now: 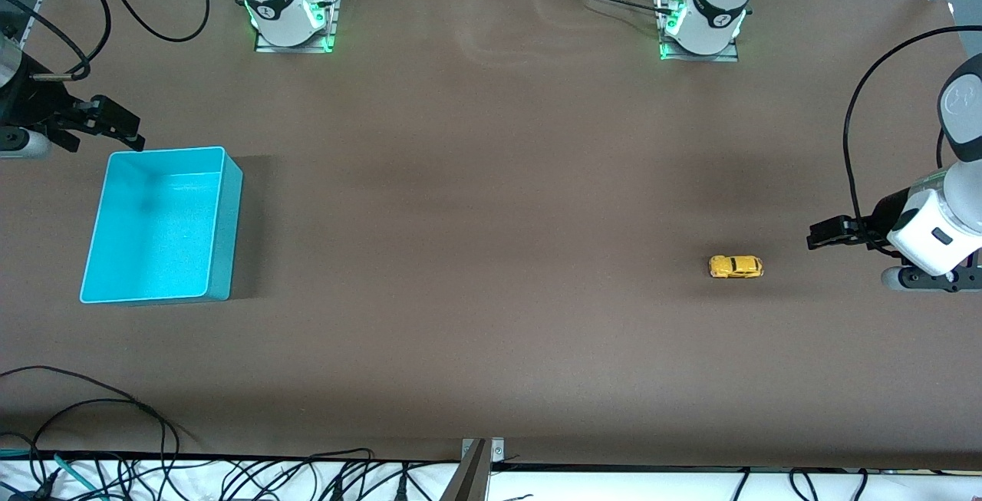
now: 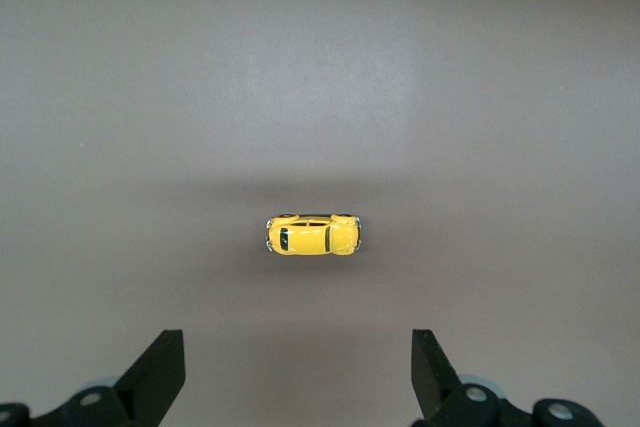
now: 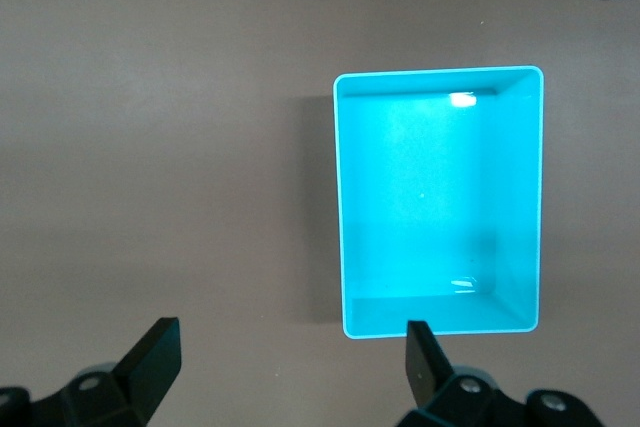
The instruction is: Wind up and store yellow beetle car
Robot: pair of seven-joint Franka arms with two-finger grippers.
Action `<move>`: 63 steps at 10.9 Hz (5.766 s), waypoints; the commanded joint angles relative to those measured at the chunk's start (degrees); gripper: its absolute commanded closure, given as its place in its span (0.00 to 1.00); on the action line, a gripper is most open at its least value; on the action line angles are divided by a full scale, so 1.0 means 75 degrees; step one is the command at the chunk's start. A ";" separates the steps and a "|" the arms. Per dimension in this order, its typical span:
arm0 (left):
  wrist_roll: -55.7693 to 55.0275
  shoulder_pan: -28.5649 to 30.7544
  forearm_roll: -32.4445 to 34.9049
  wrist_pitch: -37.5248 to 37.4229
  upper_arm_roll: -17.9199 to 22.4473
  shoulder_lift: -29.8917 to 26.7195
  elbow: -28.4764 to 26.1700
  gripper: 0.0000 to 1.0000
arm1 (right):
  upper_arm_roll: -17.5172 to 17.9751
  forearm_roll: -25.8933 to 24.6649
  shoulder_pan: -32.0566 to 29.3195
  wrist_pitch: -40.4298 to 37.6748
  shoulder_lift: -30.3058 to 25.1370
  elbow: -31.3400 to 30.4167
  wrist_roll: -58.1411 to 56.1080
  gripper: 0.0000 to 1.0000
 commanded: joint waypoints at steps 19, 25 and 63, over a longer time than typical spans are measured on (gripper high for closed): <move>-0.1191 0.0068 -0.0201 -0.0531 0.0021 -0.0108 -0.0133 0.00 | -0.0069 0.0089 -0.0103 -0.0135 0.0111 0.0323 -0.0001 0.00; -0.1530 0.0068 -0.0225 -0.0531 0.0021 -0.0014 -0.0191 0.00 | -0.0058 0.0089 -0.0068 -0.0135 0.0170 0.0323 -0.0001 0.00; -1.2490 -0.0073 0.0783 0.4754 -0.0014 0.1779 -0.3122 0.00 | -0.0058 0.0077 -0.0068 -0.0135 0.0170 0.0323 -0.0071 0.00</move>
